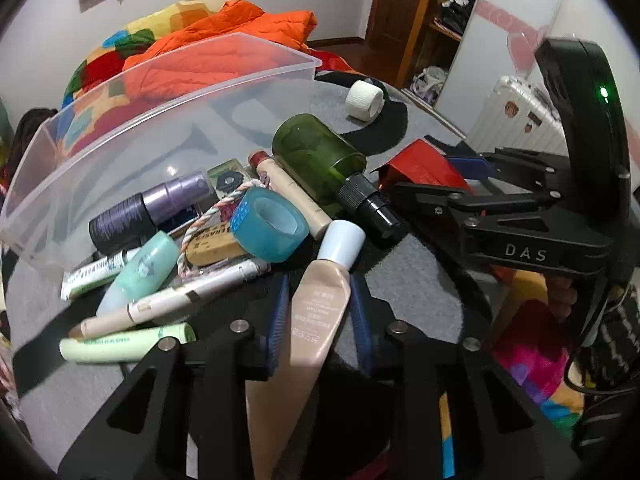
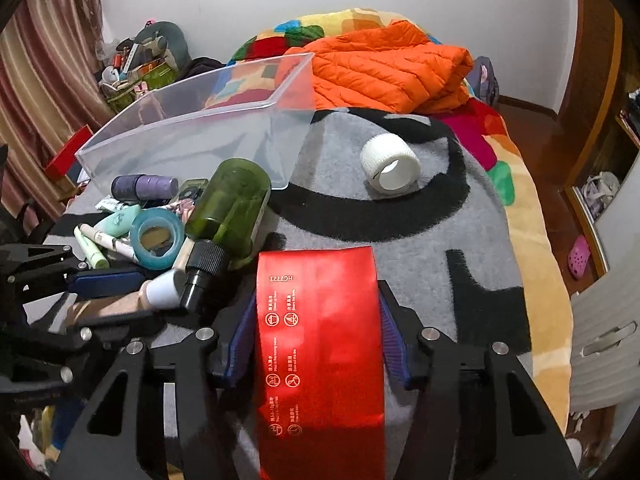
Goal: Organize objects
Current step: 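Grasp the beige tube with the left tool while the right tool grasps the red packet, then lower the beige tube into the clear box with the left tool while the right drops the red packet in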
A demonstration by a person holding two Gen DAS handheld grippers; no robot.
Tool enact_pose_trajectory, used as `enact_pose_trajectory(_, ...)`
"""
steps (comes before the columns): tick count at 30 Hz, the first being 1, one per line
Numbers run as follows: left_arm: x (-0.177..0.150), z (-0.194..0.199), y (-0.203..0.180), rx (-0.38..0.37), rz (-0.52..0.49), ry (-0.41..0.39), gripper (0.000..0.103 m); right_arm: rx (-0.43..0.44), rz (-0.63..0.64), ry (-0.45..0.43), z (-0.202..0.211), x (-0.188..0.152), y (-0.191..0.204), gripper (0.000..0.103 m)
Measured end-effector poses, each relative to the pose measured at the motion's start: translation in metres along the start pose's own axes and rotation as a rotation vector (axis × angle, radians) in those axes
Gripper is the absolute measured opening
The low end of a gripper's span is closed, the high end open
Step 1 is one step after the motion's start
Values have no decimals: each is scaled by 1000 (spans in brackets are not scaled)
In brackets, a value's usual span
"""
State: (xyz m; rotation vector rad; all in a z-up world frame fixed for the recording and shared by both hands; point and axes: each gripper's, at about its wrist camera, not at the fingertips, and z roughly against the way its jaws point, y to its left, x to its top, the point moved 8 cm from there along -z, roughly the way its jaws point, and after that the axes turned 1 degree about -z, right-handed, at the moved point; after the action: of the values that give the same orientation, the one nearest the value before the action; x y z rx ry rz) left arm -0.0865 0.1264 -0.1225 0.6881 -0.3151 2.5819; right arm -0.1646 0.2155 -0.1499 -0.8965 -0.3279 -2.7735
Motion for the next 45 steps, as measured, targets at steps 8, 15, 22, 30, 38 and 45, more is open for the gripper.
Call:
enact_pose_trajectory(8, 0, 24, 5, -5, 53, -73, 16, -1, -16, -58, 23, 2, -2, 51)
enact_pose_trajectory(15, 4, 56, 18, 9, 120, -165, 15, 9, 6, -130, 47, 22, 11, 51)
enact_pose_trajectory(22, 15, 102, 48, 30, 203, -288, 14, 36, 48, -198, 61, 54, 35, 51)
enact_pose_trajectory(30, 33, 149, 81, 96, 250, -398, 13, 84, 68, -243, 65, 93, 55, 51)
enact_pose_trajectory(38, 63, 182, 114, 167, 264, -493, 13, 101, 98, -264, 57, 133, 74, 51)
enact_pose_trajectory(45, 95, 175, 144, 209, 263, -503, 13, 101, 120, -226, 26, 164, 84, 51)
